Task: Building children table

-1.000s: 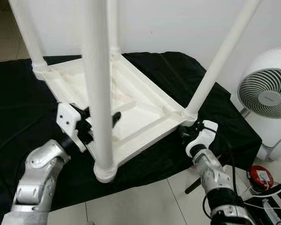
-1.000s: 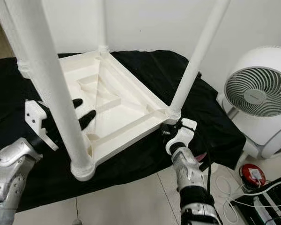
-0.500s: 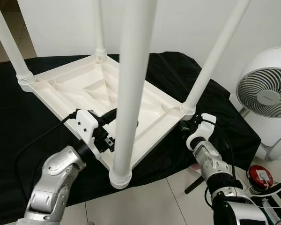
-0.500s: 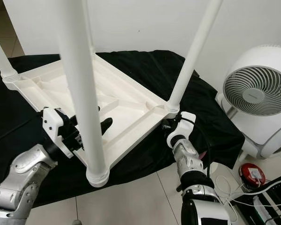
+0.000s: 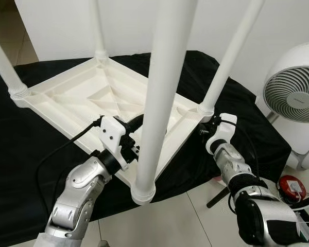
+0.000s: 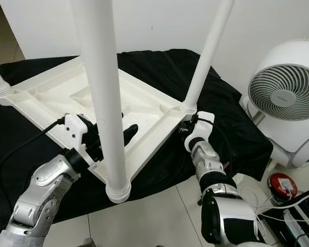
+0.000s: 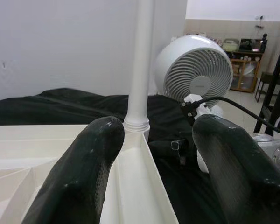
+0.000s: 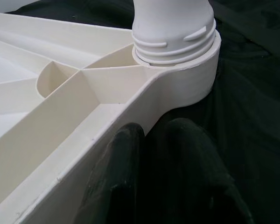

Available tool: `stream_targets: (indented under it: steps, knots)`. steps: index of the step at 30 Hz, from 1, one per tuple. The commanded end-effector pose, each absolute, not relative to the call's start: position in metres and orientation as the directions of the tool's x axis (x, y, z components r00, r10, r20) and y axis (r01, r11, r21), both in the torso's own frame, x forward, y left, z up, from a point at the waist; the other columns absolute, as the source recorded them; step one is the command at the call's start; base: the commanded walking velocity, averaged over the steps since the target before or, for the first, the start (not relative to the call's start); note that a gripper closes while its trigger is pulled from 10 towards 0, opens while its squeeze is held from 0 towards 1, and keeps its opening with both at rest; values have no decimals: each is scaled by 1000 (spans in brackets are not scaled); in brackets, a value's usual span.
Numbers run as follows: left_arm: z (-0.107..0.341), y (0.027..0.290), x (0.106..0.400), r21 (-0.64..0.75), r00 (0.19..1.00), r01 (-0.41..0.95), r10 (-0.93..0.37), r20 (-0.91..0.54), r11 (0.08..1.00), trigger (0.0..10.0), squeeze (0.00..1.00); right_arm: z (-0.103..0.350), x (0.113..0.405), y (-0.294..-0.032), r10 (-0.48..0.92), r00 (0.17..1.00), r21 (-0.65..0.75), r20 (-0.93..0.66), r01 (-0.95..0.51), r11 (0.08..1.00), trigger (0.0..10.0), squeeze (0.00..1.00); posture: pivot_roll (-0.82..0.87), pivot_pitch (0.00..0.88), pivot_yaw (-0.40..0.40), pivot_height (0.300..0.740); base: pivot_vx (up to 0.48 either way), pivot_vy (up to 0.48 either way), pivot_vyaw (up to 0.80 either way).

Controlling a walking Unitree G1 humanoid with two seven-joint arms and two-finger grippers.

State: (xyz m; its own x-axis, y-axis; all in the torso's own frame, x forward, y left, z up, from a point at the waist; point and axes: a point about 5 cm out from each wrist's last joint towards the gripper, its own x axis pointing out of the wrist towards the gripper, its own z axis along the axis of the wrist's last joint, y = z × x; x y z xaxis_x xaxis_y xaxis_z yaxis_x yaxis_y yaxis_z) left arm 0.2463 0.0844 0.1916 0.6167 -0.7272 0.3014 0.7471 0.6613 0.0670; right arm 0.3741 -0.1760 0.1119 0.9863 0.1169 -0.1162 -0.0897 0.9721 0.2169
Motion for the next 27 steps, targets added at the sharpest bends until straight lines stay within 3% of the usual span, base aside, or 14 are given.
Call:
stream_targets:
  steps: [1,15,21,27]
  knots:
    - [197,71,243,84,581,771,-752,310,631,10000,0,110,376,-163,154,979,202,-137,-124,971,10000,0,82,78,-11,740,0,0,0]
    - [202,42,239,108,552,790,-777,303,603,10000,0,119,382,-142,247,963,182,-103,-226,957,10000,0,84,78,-4,740,0,0,0]
    - [198,47,250,142,613,736,-740,276,662,10000,0,113,377,-174,77,994,189,-82,-60,980,10000,0,81,65,-14,740,0,0,0]
    - [194,60,258,163,643,709,-724,251,686,10000,0,111,372,-180,78,996,186,-46,-68,980,10000,0,72,60,-20,740,0,0,0]
